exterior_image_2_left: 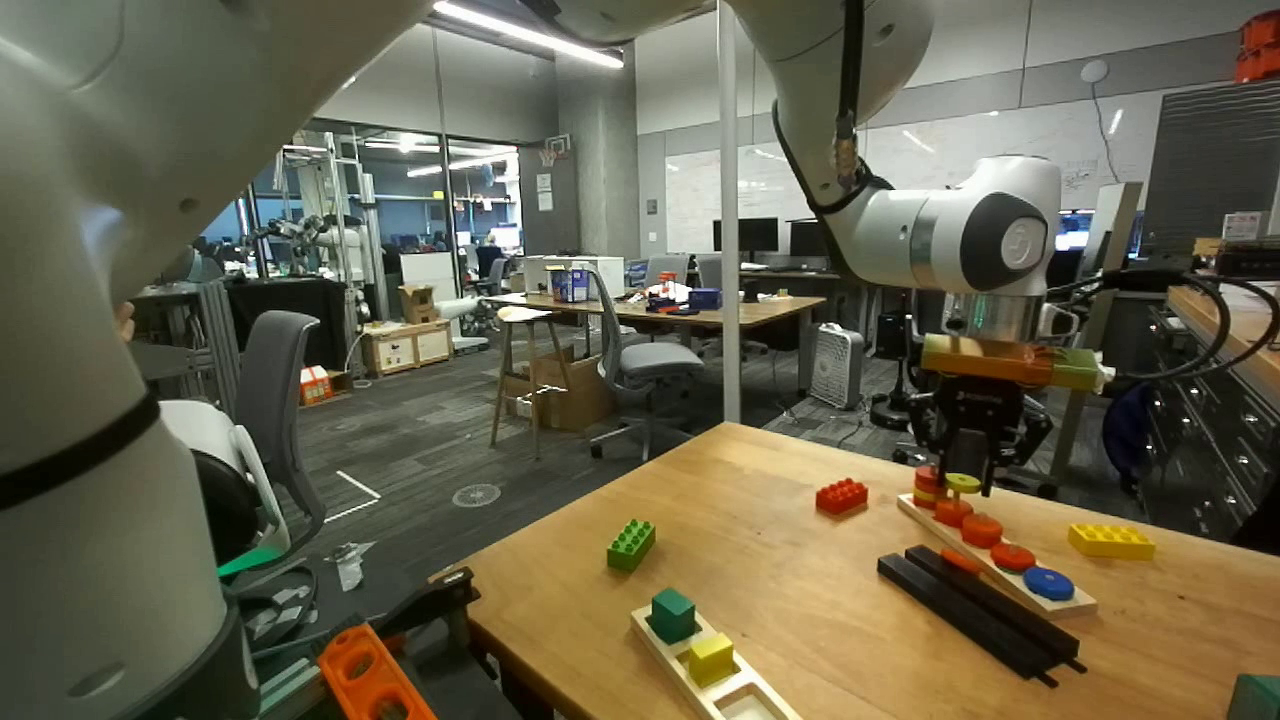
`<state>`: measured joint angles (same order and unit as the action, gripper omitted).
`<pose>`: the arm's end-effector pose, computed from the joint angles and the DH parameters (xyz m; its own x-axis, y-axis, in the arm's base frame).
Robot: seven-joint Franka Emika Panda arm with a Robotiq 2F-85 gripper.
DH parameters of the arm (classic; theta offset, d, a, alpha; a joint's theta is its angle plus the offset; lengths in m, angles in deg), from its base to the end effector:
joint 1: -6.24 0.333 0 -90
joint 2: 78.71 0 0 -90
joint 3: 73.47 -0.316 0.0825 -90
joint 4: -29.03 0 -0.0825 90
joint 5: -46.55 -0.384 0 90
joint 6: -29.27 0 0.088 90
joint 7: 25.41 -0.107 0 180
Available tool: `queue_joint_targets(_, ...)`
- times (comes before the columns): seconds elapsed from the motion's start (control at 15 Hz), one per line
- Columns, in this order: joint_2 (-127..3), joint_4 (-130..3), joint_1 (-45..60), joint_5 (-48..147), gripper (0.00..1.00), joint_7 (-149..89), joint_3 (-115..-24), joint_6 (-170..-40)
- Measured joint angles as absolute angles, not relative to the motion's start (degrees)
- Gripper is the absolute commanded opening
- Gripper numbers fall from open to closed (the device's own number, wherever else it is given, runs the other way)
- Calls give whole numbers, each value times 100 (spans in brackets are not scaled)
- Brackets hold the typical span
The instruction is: Put the yellow ring on the wooden platform
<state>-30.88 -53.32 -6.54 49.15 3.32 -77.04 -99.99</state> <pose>0.7118 -0.1250 0.1917 0.9395 0.3425 -0.0070 0.3424 -0.9394 -0.0169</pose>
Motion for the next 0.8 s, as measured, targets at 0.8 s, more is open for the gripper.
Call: queue_joint_targets(0.8, -3099, -5338, -604, 4915, 22, 332, -7714, -9928)
